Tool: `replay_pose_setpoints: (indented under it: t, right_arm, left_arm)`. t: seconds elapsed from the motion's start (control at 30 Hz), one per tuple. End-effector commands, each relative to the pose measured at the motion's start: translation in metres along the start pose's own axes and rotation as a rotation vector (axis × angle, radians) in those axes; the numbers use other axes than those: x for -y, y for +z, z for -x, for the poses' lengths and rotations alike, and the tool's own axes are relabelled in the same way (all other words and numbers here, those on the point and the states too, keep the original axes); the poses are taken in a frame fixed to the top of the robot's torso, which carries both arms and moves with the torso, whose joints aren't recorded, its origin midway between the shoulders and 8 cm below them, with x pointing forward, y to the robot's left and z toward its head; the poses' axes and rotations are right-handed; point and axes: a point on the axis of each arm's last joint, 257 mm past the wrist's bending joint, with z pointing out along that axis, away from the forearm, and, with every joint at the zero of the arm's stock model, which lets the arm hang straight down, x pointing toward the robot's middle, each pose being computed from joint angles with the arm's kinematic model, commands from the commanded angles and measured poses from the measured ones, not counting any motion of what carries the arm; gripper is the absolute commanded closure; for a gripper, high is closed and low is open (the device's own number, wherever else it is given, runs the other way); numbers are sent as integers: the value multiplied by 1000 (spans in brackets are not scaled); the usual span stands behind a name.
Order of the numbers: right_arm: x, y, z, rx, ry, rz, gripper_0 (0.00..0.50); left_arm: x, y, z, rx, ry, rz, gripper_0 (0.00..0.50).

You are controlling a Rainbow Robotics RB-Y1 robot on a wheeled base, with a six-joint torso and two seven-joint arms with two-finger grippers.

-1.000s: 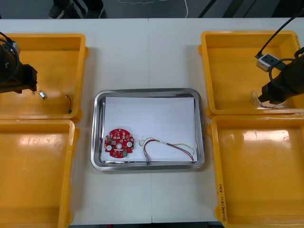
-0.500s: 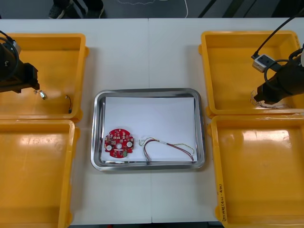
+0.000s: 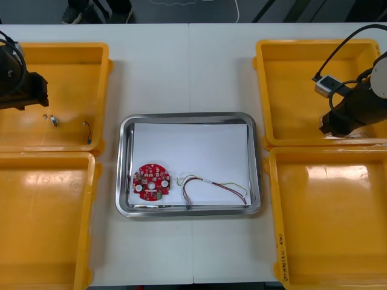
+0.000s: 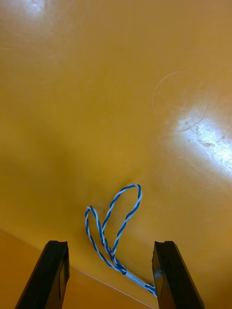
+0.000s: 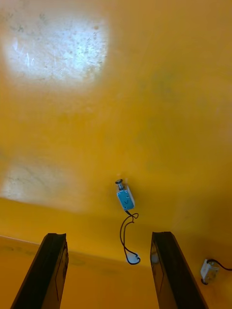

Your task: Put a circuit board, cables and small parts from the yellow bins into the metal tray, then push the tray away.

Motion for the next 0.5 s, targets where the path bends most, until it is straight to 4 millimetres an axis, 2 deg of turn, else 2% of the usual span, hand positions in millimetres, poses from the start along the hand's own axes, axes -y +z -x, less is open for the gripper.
replay_pose_setpoints:
  t: [0.03,0.23,0.5]
  right_arm:
    - [-5,6,0,-11,10,-14,0]
    - [-8,13,1,-19,12,-27,0]
    - [-5,25,4,-8,44,-16,0]
  left_arm:
    - [14,-10,29,49,-170,-48,0]
    - [18,6,27,36,-211,-69,0]
    - [23,15,25,26,-250,-71,0]
